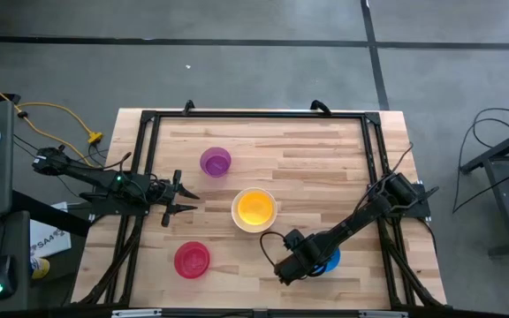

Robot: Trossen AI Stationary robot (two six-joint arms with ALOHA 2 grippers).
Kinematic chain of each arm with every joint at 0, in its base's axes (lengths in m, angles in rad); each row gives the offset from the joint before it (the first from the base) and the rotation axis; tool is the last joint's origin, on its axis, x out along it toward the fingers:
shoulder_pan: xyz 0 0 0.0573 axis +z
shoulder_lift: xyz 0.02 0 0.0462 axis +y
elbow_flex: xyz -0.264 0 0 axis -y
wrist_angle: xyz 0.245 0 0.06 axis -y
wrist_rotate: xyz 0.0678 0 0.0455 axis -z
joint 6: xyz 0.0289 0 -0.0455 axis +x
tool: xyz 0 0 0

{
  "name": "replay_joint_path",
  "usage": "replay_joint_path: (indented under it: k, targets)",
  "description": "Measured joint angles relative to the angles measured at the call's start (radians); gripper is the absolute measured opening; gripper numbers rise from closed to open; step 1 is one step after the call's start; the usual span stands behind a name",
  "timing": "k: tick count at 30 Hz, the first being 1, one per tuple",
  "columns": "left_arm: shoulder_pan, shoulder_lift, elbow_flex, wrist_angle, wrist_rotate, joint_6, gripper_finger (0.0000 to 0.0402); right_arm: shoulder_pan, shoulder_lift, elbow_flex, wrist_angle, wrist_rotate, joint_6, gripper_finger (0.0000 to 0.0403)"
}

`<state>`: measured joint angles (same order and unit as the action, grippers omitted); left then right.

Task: Nest bowls inside each other
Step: Stack the blue bowl on the yellow bowl

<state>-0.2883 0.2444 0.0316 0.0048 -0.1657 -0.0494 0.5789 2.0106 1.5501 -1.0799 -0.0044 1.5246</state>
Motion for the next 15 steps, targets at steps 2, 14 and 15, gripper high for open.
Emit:
replay_joint_path:
  k: [2,14,15]
  targets:
    - [0.0,0.0,0.0,0.0,0.0,0.0,0.0145,0.0,-0.004,0.0,-0.012,0.002,-0.002,0.009]
    - [0.0,0.0,0.0,0.0,0.0,0.0,0.0145,0.004,-0.036,0.0,-0.069,0.029,0.0,0.009]
    - [0.0,0.0,0.0,0.0,0.0,0.0,0.0145,0.004,-0.036,0.0,-0.067,0.03,0.001,0.009]
